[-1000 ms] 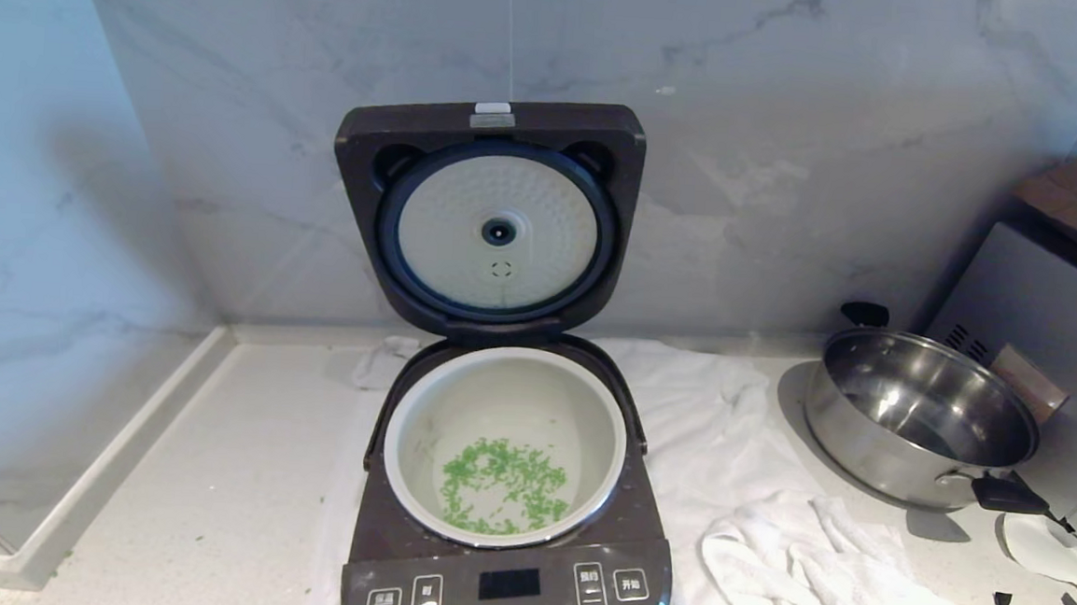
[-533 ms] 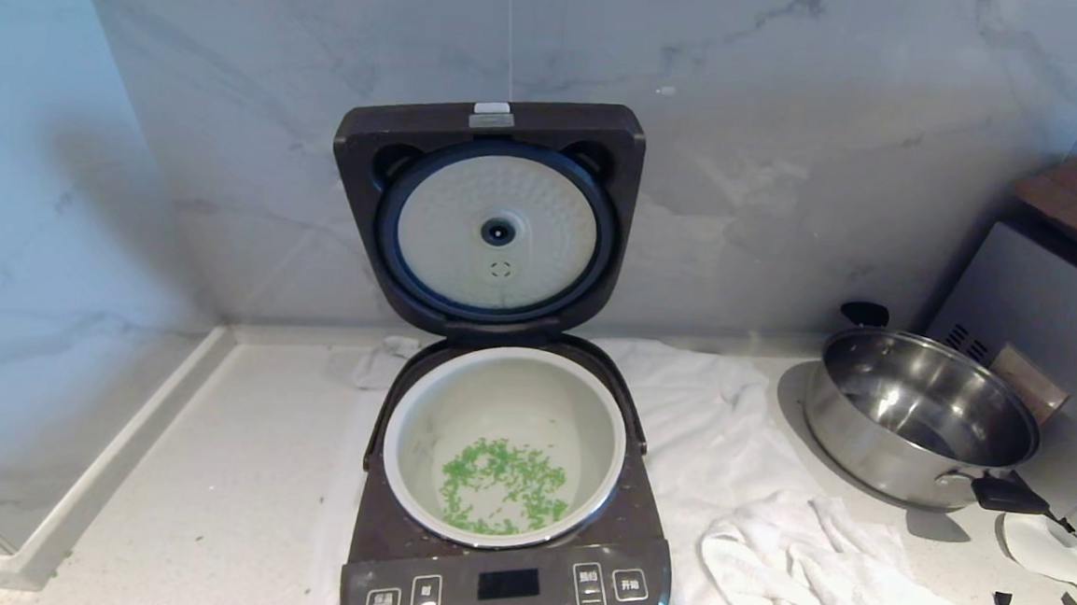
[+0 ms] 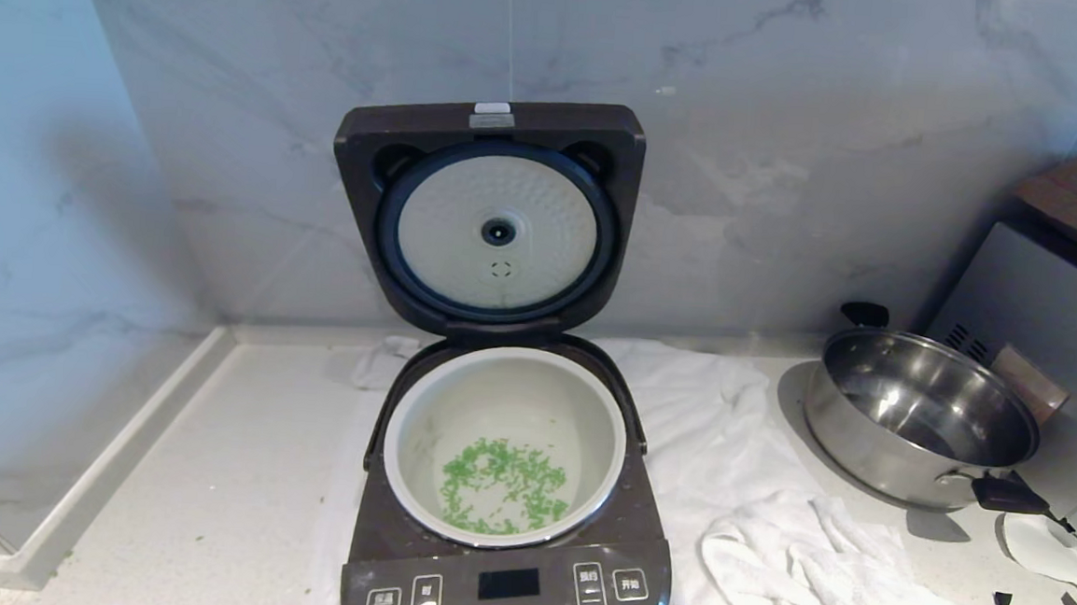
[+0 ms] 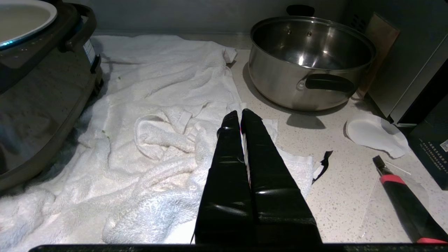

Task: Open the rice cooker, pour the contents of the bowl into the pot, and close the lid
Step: Pour the water from the bowl into the rice cooker

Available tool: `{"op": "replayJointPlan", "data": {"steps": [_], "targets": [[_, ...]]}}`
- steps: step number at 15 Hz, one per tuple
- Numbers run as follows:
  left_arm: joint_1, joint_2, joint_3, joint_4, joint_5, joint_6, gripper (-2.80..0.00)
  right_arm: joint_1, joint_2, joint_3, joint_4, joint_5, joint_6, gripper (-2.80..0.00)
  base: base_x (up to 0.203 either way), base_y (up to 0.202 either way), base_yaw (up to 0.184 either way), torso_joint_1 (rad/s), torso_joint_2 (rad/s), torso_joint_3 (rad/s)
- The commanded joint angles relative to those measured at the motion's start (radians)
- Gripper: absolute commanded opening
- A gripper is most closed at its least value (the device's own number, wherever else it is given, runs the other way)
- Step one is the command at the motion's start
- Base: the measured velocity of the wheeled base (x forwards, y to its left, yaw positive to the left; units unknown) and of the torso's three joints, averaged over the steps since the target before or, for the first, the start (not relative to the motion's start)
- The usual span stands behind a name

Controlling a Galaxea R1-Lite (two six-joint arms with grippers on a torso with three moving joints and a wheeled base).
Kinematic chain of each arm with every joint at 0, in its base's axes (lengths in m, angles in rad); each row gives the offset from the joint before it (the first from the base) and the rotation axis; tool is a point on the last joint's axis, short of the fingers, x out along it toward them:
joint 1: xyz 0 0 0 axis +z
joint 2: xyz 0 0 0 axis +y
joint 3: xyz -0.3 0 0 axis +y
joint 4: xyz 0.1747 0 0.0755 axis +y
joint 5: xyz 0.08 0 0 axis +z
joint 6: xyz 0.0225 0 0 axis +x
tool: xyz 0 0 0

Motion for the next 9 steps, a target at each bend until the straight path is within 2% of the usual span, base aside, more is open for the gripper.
{"op": "replayJointPlan", "data": {"steps": [1, 4, 6, 9], "targets": [[0.002, 0.111, 0.005, -0.040, 0.000, 0.001, 0.00, 0.000, 0.001, 0.000, 0.000, 0.000, -0.001, -2.80, 0.000, 0.000, 0.000, 0.000, 0.00, 0.000], [0.000, 0.263, 0.023, -0.235, 0.037, -0.011, 0.00, 0.000, 0.001, 0.000, 0.000, 0.000, -0.001, -2.80, 0.000, 0.000, 0.000, 0.000, 0.00, 0.000], [-0.003, 0.315, 0.076, -0.387, 0.058, -0.014, 0.00, -0.001, 0.001, 0.000, 0.000, 0.000, -0.001, -2.80, 0.000, 0.000, 0.000, 0.000, 0.00, 0.000], [-0.018, 0.317, 0.088, -0.399, 0.060, -0.028, 0.00, 0.000, 0.001, 0.000, 0.000, 0.000, -0.001, -2.80, 0.000, 0.000, 0.000, 0.000, 0.00, 0.000]]}}
